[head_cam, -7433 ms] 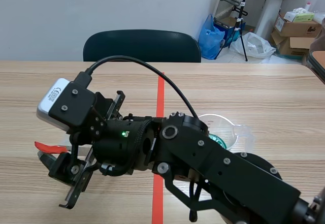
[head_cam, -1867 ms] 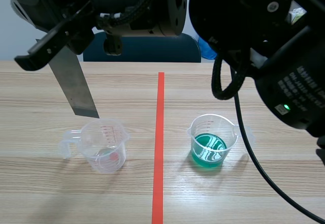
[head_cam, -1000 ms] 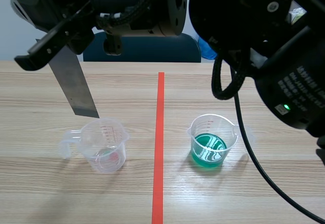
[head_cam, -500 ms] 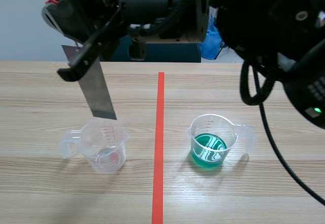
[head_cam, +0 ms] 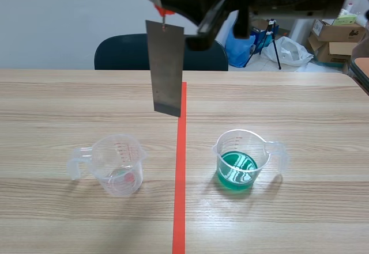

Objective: Do the redox reaction experiment

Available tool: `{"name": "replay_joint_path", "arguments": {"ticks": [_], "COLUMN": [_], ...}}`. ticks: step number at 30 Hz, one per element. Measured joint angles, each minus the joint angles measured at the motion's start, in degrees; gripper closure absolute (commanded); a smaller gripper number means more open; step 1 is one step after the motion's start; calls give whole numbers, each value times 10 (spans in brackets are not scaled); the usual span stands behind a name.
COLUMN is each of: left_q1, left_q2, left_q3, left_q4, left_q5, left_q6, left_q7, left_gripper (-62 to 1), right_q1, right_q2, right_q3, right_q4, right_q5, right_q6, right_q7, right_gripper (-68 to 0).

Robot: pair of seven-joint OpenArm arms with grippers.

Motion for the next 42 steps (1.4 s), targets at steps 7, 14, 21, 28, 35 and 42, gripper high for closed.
{"name": "replay_joint_path", "arguments": {"ticks": [7,14,21,28,35,42], "left_q1": [0,0,0,0,0,0], "left_q2": [0,0,0,0,0,0], "left_q3": [0,0,0,0,0,0], "left_q4": [0,0,0,0,0,0], "left_q5": [0,0,0,0,0,0], "left_q6": [0,0,0,0,0,0], "left_q7": [0,0,0,0,0,0], "left_gripper": [-623,-623,-623,-623,-623,-623], "right_q1": [-81,-166,-239,-279,-297,-298], "right_q2": [47,60,59,59,59,59], "right_q3": [104,213,291,324,329,329], "right_q4": [1,1,1,1,1,1], "right_q5": [7,23,23,23,23,23], "right_q6": [54,90,120,140,156,156], "right_q7": [7,6,6,6,5,6], "right_gripper": [-6,-6,-6,-6,-6,-6]}}
